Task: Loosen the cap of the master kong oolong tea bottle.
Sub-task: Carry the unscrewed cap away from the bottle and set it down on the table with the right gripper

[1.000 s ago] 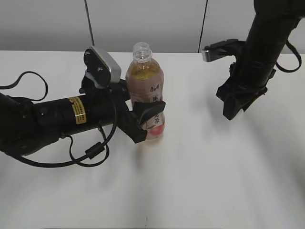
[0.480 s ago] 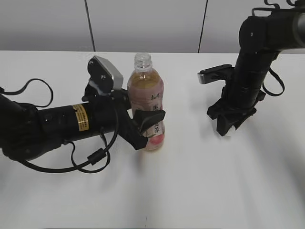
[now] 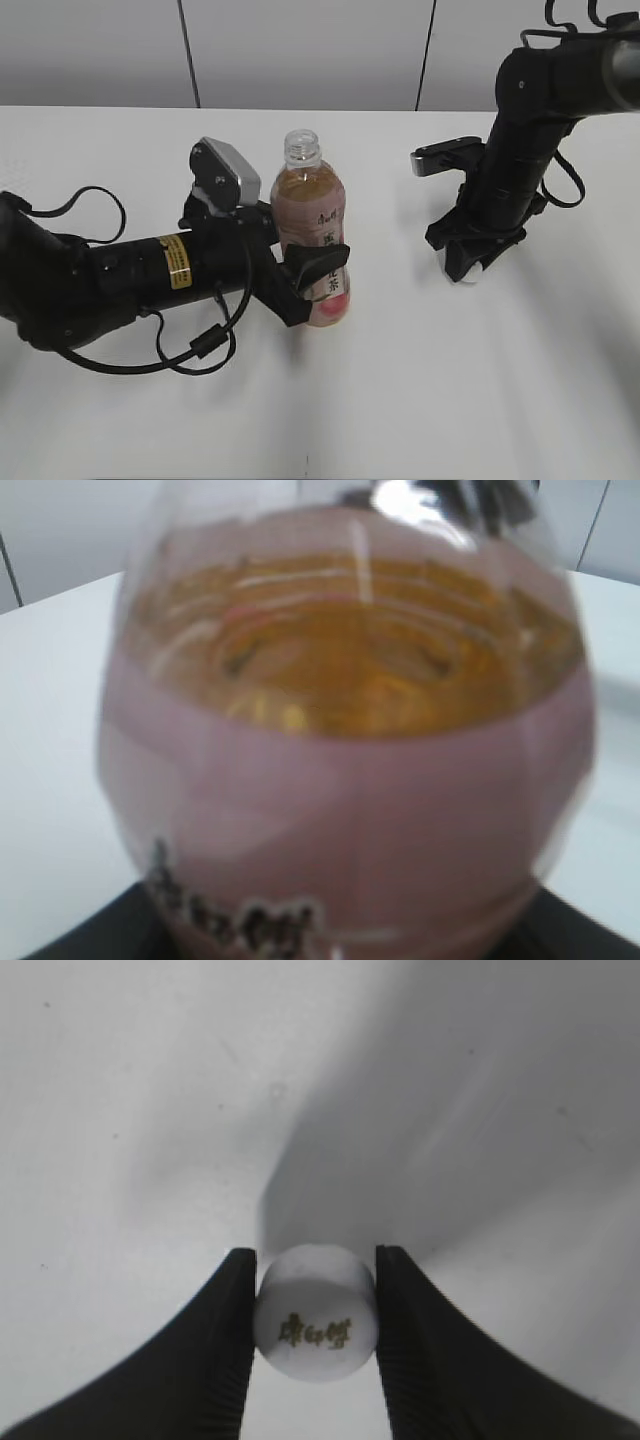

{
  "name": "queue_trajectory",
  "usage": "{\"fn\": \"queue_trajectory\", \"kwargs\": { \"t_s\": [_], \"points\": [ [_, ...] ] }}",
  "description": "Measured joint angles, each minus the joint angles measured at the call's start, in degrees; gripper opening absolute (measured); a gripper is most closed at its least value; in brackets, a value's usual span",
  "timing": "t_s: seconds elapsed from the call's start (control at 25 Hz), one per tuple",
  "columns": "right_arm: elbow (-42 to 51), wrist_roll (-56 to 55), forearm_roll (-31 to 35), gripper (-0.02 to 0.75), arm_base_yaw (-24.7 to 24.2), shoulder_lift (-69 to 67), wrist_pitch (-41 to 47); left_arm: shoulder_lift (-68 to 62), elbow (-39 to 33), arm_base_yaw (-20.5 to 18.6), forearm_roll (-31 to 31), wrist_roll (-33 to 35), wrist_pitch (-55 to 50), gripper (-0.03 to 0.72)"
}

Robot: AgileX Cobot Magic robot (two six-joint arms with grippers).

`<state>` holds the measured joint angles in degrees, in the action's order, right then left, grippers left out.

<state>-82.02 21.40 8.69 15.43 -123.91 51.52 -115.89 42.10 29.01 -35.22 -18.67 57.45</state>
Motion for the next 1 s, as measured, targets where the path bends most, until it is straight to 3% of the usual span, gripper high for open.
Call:
{"fn": "queue_trajectory", "kwargs": {
  "t_s": [0.4, 0.48, 0.72, 1.0],
  "points": [
    [0.00, -0.74, 0.22, 0.280, -0.07, -1.58, -0.34, -1.18, 0.00, 0.00, 0.32, 0.00, 2.36, 0.380],
    [0.00, -0.79, 0.34, 0.307, -0.07, -1.62, -0.34, -1.19, 0.00, 0.00, 0.32, 0.00, 2.50, 0.380],
    [-0.19, -0.84, 1.64, 0.502, -0.07, -1.62, 0.44, -1.42, 0.00, 0.00, -0.71, 0.00, 3.39, 0.380],
    [-2.41, -0.84, 1.65, 0.538, -0.07, -0.95, 3.15, -1.59, 0.00, -0.12, -0.27, 0.00, 5.38, 0.416]
  ]
}}
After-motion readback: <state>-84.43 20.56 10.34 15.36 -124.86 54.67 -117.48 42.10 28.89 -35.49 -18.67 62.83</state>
